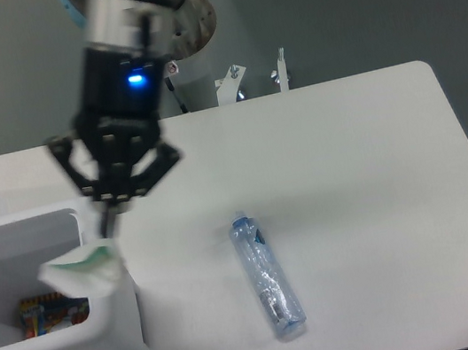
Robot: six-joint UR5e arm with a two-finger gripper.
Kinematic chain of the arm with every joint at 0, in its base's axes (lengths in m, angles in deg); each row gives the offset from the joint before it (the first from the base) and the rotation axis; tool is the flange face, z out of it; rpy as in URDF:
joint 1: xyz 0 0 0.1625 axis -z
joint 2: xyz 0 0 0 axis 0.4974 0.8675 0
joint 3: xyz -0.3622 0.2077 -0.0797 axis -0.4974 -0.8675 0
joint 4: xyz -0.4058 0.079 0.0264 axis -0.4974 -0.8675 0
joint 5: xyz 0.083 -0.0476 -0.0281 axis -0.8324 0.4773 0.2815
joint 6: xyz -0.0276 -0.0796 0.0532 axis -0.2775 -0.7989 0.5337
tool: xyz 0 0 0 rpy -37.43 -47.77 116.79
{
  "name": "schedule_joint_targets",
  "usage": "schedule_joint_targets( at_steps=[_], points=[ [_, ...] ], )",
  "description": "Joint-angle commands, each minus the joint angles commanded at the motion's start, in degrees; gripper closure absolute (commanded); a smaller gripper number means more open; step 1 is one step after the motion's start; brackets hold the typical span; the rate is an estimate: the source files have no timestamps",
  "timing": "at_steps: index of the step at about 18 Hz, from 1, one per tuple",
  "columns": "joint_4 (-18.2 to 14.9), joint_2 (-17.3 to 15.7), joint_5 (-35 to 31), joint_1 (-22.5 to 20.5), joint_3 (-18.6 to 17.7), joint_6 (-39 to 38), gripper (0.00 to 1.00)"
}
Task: Place the trash in the trash can
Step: 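Lift the paper wrapper and carry it over the white bin, then open the gripper to drop the paper into the bin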
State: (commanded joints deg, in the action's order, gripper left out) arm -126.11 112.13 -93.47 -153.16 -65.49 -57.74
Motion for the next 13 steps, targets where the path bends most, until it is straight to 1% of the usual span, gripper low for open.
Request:
schedule_joint_targets(
  at_steps=[4, 8, 10, 11, 12, 13],
  points=[
    [0.0, 2.38, -0.26, 2.21, -0.09, 0.26, 1.0],
    [0.09, 2.65, -0.35, 3.45, -1.49, 0.53, 0.99],
    [0.35, 2.74, -0.35, 3.54, -2.54, 1.05, 0.87],
    [0.35, 2.91, -0.35, 3.54, -2.81, 1.58, 0.78],
    [0.44, 3.17, -0.27, 3.54, -2.81, 2.45, 0.56],
    [0.35, 3.26, -0.35, 3.54, -2.81, 3.85, 0.38]
  ],
)
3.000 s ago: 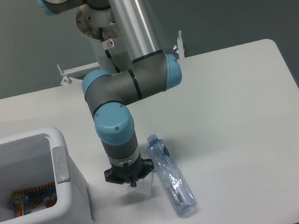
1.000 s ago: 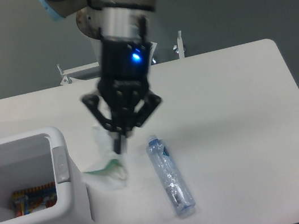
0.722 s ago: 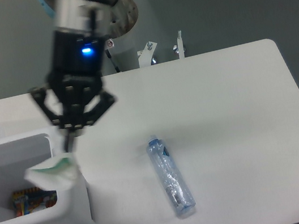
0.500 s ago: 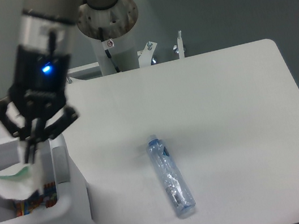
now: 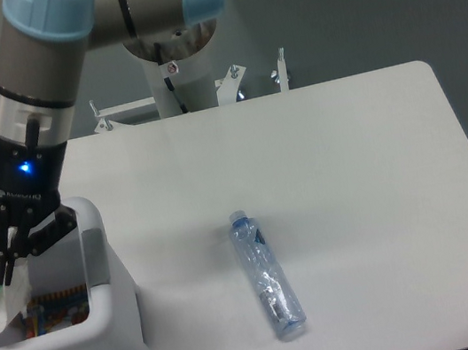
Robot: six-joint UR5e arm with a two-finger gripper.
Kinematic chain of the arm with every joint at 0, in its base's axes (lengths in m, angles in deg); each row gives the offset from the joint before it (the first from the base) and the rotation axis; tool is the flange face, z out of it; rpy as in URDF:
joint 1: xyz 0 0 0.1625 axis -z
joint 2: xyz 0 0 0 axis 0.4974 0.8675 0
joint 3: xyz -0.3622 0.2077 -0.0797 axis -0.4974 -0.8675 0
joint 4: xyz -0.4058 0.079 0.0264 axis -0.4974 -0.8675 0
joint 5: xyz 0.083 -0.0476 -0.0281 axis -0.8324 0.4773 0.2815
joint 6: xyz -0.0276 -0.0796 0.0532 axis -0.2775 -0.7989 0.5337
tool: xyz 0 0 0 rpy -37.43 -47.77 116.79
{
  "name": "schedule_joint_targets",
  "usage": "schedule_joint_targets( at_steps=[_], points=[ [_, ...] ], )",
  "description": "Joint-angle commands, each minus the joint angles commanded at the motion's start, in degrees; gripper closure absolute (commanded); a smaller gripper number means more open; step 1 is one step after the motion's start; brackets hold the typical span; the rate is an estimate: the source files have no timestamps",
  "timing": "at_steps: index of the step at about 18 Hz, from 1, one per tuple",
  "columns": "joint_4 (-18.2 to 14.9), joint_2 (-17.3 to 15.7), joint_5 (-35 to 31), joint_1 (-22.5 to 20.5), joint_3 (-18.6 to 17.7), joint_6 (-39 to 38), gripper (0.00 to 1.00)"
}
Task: Place the trash in the trash can
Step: 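Open the gripper to drop the paper into the bin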
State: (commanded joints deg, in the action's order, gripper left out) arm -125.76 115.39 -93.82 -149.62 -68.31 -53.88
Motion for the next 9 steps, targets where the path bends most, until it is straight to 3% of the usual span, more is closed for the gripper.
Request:
schedule_joint_targets(
  at_steps=[1, 2, 6, 9],
  points=[
    [0.0, 0.09, -0.09, 0.0, 0.0, 1.06, 0.24],
    [-0.09, 0.0, -0.7, 0.0, 0.0, 1.59, 0.02],
    [-0.44, -0.17, -2.81, -0.44, 0.44, 0.89, 0.0],
    [-1.05, -0.79, -4.56, -4.2, 0.0, 0.81, 0.0]
  ],
)
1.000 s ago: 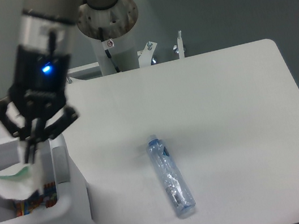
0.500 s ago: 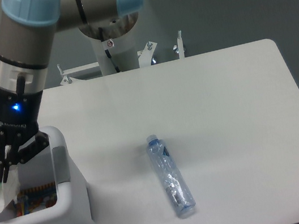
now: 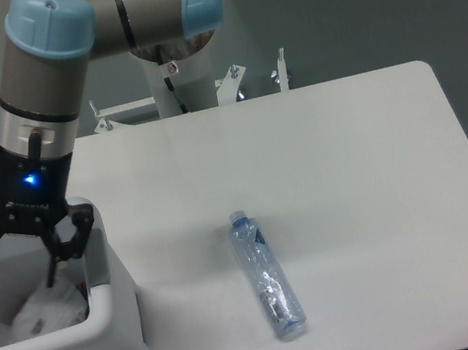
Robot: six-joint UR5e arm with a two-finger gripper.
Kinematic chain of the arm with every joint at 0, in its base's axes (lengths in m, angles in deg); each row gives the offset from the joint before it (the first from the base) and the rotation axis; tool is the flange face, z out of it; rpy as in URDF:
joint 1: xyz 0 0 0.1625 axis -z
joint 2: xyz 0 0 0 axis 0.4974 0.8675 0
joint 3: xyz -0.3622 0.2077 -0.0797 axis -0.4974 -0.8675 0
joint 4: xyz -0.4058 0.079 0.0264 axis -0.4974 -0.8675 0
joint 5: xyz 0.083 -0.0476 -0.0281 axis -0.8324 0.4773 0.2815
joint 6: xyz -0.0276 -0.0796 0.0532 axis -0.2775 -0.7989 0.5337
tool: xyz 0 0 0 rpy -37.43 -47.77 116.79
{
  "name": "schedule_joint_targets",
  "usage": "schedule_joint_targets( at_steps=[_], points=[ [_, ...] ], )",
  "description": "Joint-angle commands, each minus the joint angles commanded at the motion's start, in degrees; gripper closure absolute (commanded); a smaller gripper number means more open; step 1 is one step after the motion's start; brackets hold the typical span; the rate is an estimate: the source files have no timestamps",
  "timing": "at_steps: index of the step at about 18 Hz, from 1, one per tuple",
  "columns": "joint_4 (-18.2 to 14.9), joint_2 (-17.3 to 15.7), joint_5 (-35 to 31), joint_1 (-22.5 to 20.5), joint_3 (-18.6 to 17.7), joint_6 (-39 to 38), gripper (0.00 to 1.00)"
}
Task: Place the trash in the trash can
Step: 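Open the gripper to drop the paper into the bin, then move the open gripper back over the clear plastic bottle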
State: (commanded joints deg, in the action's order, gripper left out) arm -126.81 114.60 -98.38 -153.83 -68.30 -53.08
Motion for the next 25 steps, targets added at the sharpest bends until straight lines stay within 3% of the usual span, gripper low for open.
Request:
schedule_joint_targets(
  at_steps=[5, 13, 16, 21, 25],
  points=[
    [-0.09, 0.0, -5.19, -6.33, -0.09, 0.17, 0.0],
    [0.52, 0.96, -7.92, -15.48, 0.61, 1.05, 0.0],
    [0.96, 1.66, -8.71, -16.45, 0.79, 0.97, 0.0],
    [0.79, 4.38, -20.83, -16.28, 2.54, 0.88, 0.0],
    [0.7, 5.88, -21.54, -16.1, 2.81, 0.09, 0.0]
  ],
)
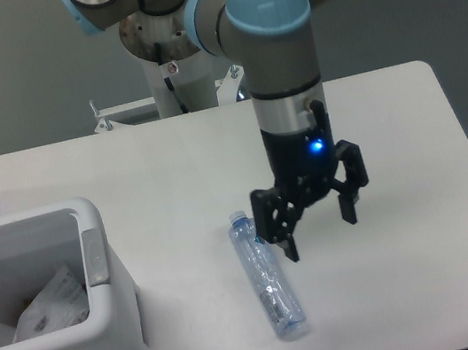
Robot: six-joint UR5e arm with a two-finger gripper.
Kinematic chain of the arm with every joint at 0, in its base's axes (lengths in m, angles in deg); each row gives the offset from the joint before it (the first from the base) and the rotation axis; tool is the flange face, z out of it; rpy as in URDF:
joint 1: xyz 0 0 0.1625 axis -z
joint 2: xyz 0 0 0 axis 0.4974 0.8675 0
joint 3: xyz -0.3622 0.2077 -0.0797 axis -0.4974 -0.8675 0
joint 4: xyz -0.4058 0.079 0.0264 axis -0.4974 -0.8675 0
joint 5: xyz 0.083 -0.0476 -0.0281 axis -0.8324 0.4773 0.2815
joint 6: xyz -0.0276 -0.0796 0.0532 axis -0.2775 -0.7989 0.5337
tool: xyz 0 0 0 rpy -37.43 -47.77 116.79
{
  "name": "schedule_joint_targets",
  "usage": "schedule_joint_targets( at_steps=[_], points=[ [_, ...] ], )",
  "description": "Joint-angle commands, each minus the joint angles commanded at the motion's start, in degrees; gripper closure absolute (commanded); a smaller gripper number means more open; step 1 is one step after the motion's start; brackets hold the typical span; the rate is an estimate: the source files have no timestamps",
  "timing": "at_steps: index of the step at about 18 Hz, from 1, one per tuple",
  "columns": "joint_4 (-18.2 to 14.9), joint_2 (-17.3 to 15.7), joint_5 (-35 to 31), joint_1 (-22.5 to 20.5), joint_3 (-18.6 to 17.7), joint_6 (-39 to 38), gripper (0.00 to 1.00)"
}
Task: Place the trash in the trash can
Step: 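Move the open gripper back over the clear plastic bottle, then lower the gripper around the bottle's middle and close on it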
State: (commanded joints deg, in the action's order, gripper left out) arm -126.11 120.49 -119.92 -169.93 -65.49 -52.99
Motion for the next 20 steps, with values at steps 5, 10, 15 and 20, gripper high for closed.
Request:
schedule_joint_targets(
  at_steps=[5, 10, 15, 20],
  points=[
    [0.26, 1.58, 0.44, -0.09, -0.53, -5.45, 0.0],
    [1.67, 3.25, 0.17, 0.0, -0.79, -4.58, 0.0],
    [-4.37, 6.76, -0.26, 1.93, -1.76, 2.17, 0.0],
    [-14.21, 11.06, -0.88, 4.39, -1.93, 10.35, 0.0]
  ],
)
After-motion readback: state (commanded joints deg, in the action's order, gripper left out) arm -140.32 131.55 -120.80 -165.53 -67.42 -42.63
